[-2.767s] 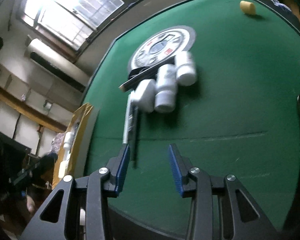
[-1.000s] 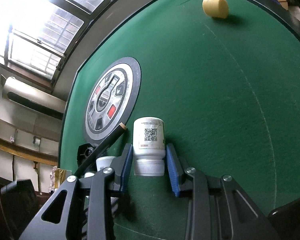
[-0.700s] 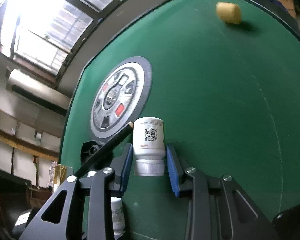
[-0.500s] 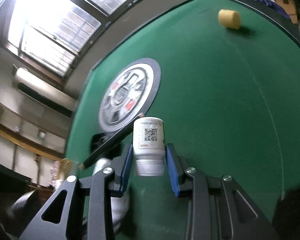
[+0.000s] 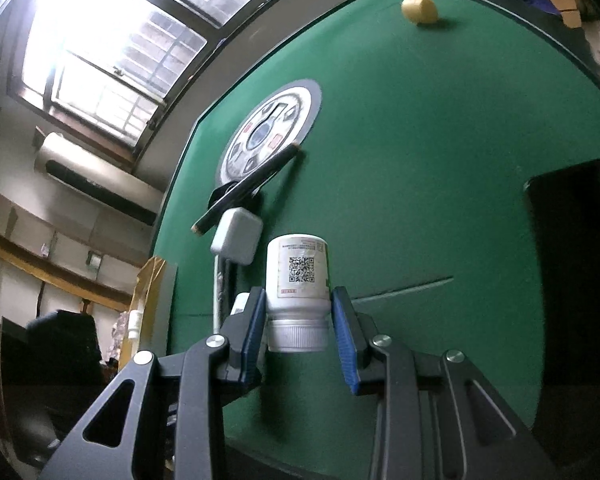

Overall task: Organize rigid objects
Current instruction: 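Carry both white pill bottles into the tray and release them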

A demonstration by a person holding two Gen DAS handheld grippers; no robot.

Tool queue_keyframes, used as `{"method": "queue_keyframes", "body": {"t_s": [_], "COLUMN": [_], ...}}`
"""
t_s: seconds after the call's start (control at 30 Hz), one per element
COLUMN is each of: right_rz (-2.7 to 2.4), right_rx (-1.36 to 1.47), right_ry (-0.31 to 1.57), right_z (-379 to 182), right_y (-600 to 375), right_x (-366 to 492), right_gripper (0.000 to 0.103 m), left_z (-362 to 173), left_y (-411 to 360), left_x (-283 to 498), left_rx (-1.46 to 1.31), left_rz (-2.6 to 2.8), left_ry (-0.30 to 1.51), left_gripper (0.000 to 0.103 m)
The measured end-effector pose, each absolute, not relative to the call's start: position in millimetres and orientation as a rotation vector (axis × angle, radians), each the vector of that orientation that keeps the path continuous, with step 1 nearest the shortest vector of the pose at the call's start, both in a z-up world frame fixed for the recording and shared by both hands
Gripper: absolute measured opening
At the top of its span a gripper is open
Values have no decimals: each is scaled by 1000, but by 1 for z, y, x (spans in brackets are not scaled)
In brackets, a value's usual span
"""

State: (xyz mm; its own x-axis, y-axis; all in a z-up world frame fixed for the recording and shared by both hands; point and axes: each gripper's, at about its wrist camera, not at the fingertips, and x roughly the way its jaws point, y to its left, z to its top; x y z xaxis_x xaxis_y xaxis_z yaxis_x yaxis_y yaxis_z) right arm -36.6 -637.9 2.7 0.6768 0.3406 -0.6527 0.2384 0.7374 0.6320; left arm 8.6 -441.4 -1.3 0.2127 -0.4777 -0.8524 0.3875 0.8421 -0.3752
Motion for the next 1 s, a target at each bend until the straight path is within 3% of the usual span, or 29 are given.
{"method": "queue_keyframes", "body": {"t_s": [0.47, 0.8, 1.0], "right_rz": [246, 388, 435], "right_rx": [612, 496, 444], "right_ry": [854, 916, 943], "right_z": [37, 45, 46], "right_y": [-541, -455, -419], "right_x": [-36, -5, 16], "right_gripper": [32, 33, 33], "left_z": [43, 62, 47], "left_y": [-345, -250, -195], "left_x": [-16, 4, 35], "left_rx": [-234, -365, -442], "left_rz": [-537, -429, -298], "left_ry": [1091, 1044, 1057], "left_gripper": [31, 31, 31]}}
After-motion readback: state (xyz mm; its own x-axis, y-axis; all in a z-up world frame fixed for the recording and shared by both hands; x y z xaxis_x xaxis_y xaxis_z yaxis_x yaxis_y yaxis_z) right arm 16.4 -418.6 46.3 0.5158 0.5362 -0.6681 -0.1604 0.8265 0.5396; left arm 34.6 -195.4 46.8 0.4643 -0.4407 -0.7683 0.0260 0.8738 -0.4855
